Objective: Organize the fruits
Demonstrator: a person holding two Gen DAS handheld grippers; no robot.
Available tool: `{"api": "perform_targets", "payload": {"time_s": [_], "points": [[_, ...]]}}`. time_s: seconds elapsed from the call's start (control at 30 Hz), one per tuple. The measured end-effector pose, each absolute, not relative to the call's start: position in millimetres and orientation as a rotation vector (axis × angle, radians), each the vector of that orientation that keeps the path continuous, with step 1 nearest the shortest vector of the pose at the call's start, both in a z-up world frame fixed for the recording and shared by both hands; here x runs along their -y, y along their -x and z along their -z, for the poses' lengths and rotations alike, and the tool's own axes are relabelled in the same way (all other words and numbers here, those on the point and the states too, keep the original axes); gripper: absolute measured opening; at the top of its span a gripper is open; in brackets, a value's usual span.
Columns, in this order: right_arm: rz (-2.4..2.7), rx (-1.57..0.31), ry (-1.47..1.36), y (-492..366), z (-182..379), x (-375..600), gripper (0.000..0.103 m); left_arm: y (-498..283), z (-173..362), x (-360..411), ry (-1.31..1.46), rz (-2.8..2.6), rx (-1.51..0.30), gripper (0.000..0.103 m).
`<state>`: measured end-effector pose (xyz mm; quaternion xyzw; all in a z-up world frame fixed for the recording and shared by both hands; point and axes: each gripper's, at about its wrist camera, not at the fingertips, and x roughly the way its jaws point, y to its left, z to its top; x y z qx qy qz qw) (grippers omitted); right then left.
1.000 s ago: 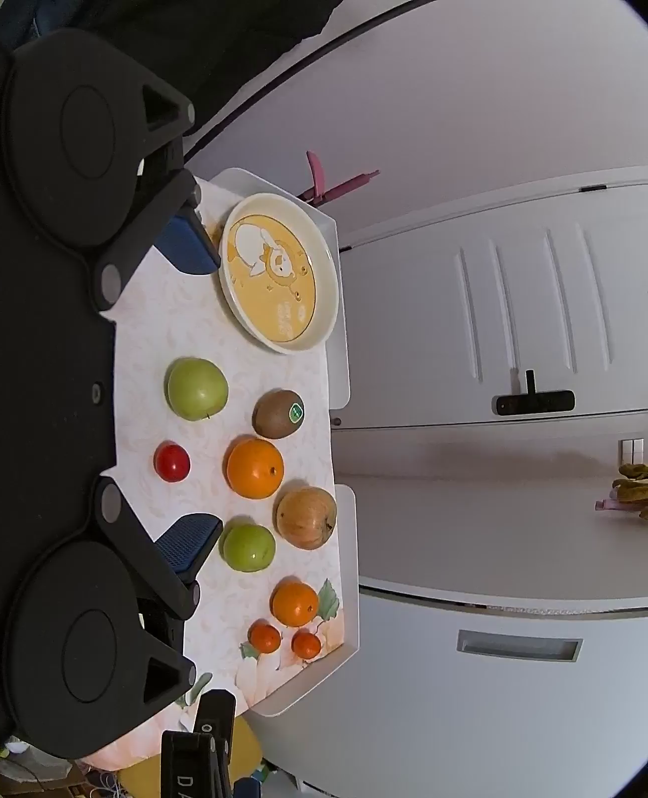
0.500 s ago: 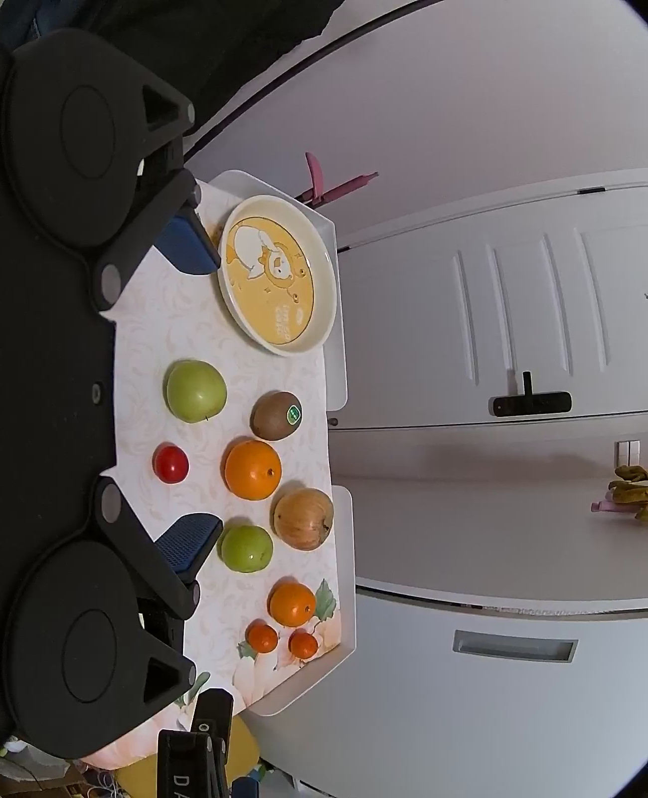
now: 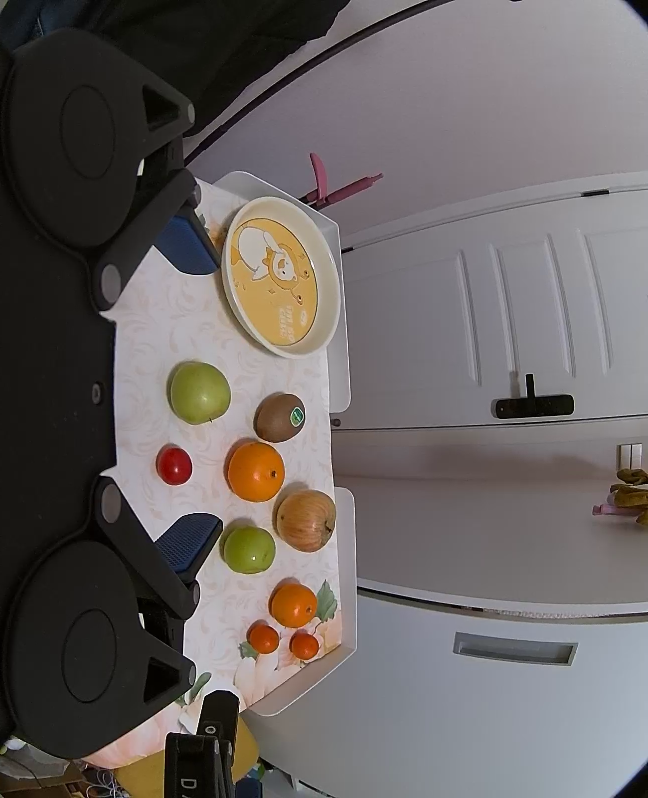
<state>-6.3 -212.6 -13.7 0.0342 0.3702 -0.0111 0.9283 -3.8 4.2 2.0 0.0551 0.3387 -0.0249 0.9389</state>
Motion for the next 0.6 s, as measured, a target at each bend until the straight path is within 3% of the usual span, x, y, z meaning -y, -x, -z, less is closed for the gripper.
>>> {"api": "perform_targets", "payload": {"time_s": [0.6], "points": [[0.012, -0.757, -0.056, 12.2, 13.1, 206.4, 0.103, 6.4, 0.8, -8.0, -0.106, 0.046, -0.693, 0.103]]}}
